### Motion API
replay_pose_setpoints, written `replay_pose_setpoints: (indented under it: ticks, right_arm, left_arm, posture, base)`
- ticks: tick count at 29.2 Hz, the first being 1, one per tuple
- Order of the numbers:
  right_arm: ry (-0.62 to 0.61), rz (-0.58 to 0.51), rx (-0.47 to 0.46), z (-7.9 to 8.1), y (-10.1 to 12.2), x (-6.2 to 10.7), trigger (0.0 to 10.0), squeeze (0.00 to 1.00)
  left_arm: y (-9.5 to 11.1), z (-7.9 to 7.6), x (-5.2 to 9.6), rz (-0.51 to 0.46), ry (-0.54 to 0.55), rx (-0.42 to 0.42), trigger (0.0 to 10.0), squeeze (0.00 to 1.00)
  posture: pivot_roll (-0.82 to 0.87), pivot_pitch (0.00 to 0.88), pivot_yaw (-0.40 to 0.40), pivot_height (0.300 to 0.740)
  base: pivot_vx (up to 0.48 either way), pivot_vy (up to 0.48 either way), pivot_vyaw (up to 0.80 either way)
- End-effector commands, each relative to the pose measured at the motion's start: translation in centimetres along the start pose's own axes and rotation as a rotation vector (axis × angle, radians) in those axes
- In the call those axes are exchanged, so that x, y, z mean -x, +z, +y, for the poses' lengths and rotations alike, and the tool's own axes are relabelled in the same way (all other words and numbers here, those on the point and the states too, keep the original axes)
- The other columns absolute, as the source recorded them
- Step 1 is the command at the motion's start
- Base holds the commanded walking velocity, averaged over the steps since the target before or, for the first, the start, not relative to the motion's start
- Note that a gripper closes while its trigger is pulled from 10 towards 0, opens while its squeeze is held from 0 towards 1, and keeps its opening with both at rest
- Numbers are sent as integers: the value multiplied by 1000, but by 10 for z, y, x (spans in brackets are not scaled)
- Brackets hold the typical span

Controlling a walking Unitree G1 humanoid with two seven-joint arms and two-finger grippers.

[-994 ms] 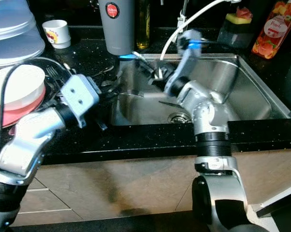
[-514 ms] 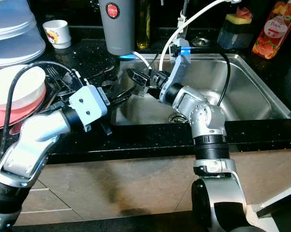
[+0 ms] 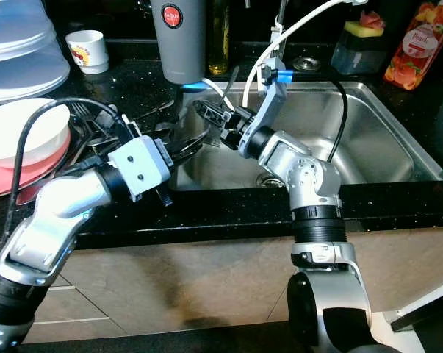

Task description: Kitchen organization

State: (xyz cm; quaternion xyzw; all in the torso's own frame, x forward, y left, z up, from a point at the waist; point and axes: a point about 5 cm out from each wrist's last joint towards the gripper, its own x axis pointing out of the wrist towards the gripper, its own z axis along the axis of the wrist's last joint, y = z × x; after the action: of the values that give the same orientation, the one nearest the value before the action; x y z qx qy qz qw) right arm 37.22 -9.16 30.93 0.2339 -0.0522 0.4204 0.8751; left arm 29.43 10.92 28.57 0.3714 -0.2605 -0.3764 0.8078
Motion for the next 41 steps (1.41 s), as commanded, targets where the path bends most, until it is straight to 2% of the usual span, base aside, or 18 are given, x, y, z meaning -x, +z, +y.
replay_pose_setpoints:
  ticks: [1, 8, 9, 11, 12, 19, 20, 22, 23, 27, 30, 31, 33, 35, 36, 37, 40, 41]
  right_arm:
    - [-16, 0, 32, -3, 5, 5, 0, 0]
    - [-19, -21, 7, -3, 9, 4, 0, 0]
    - [-20, -24, 4, -3, 10, 4, 0, 0]
    - [-21, -27, 2, -4, 11, 4, 0, 0]
    - [-22, -29, -1, -4, 11, 4, 0, 0]
    - [-39, -43, -7, -6, 14, 5, 0, 0]
    - [-53, -51, -5, -9, 16, 6, 0, 0]
    - [-59, -54, -4, -10, 17, 6, 0, 0]
    - [-74, -61, 0, -13, 19, 7, 0, 0]
    - [-125, -81, 20, -20, 24, 11, 0, 0]
    - [-263, -57, 209, -32, 26, 14, 0, 0]
    - [-263, -57, 209, -32, 26, 14, 0, 0]
    - [-393, -26, 397, -47, 20, 18, 0, 0]
    - [-429, 10, 459, -52, 13, 19, 0, 0]
    - [-429, 10, 459, -52, 13, 19, 0, 0]
    - [-449, 63, 516, -57, 2, 20, 10000, 0]
    - [-460, 191, 551, -68, -29, 25, 10000, 0]
    - [-460, 205, 556, -69, -32, 25, 10000, 0]
  left_arm:
    - [-1, 1, 2, -3, -3, 6, 0, 0]
    - [-3, 2, 2, 10, 12, -18, 0, 0]
    - [-3, 3, 2, 13, 26, -23, 667, 0]
    - [-4, 5, 1, 16, 42, -29, 667, 0]
    - [-4, 6, 1, 17, 52, -6, 10000, 1000]
    - [-8, 12, 2, 49, 112, -46, 10000, 1000]
    - [-10, 18, 3, 70, 156, -77, 10000, 525]
    - [-11, 20, 3, 76, 171, -86, 10000, 525]
    - [-12, 23, 5, 85, 200, -89, 10000, 0]
    - [-14, 30, 8, 111, 261, -98, 10000, 0]
    - [-18, 38, 10, 130, 351, -36, 10000, 0]
    - [-18, 38, 10, 130, 351, -36, 10000, 0]
    - [-23, 40, 7, 134, 415, 171, 10000, 0]
    - [-25, 35, 4, 136, 414, 287, 10000, 0]
    - [-25, 35, 4, 136, 414, 287, 10000, 0]
    - [-24, 28, 0, 114, 394, 374, 10000, 0]
    - [-18, 9, -11, 65, 322, 570, 10000, 0]
    - [-18, 7, -11, 68, 312, 579, 10000, 0]
  posture:
    - [5, 166, 1, 740]
    - [4, 167, 0, 740]
    - [2, 169, -1, 740]
    - [2, 169, -1, 740]
    - [2, 169, -2, 740]
    - [1, 169, -3, 740]
    - [0, 170, -4, 740]
    - [1, 169, -4, 740]
    - [1, 169, -5, 740]
    - [0, 169, -5, 740]
    - [-5, 170, -5, 740]
    - [-5, 170, -5, 740]
    - [-3, 170, -8, 740]
    - [-2, 169, -9, 740]
    - [-2, 169, -9, 740]
    - [-4, 169, -9, 740]
    - [-5, 171, -10, 740]
    - [-5, 171, -10, 740]
  base:
    - [0, 0, 0]
    - [0, 0, 0]
    - [0, 0, 0]
    - [0, 0, 0]
    - [0, 0, 0]
    - [0, 0, 0]
    - [0, 0, 0]
    - [0, 0, 0]
    - [0, 0, 0]
    - [0, 0, 0]
    - [0, 0, 0]
    - [0, 0, 0]
    - [0, 0, 0]
    - [0, 0, 0]
    - [0, 0, 0]
    - [0, 0, 0]
    - [0, 0, 0]
    - [0, 0, 0]
